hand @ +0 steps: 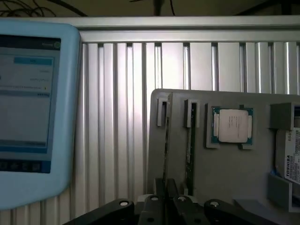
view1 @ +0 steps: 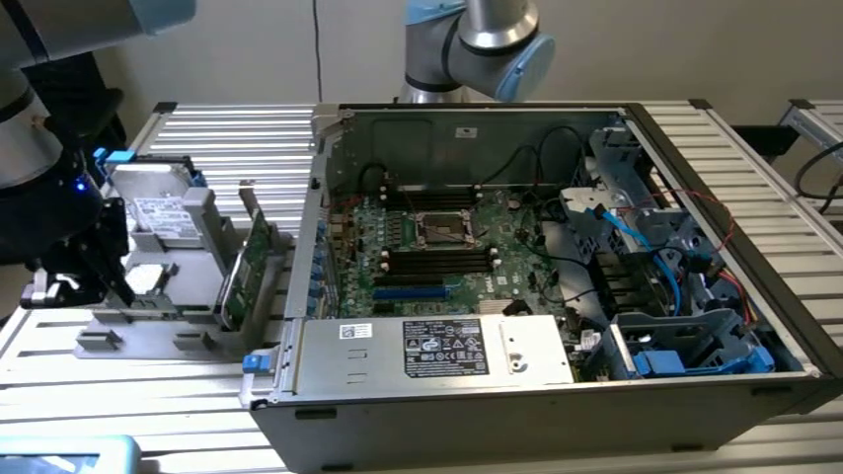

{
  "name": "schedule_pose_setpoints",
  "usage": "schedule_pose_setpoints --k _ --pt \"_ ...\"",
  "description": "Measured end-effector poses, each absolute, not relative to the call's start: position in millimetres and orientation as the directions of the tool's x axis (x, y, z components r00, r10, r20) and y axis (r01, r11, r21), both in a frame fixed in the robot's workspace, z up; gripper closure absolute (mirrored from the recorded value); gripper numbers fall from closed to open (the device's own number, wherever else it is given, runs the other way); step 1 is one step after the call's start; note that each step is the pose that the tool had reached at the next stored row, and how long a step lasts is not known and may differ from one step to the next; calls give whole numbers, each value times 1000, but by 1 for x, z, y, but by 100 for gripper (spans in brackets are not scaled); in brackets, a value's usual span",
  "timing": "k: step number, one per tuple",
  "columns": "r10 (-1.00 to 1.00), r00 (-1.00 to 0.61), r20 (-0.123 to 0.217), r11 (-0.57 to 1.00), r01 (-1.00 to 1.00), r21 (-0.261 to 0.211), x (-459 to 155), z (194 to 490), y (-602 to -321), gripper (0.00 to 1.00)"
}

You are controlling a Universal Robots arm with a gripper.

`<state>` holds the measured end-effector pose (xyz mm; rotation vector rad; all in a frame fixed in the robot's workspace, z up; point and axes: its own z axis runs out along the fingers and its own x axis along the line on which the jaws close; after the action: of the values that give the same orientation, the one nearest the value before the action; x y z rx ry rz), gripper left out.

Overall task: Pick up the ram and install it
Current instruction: 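Pick up the ram and move it above insertion slot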

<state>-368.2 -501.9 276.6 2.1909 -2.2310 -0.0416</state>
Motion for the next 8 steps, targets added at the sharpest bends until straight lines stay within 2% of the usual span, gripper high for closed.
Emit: schedule_pose_setpoints --k 8 --pt "-1000 12 -15 -12 -1000 29 -366 312 -505 86"
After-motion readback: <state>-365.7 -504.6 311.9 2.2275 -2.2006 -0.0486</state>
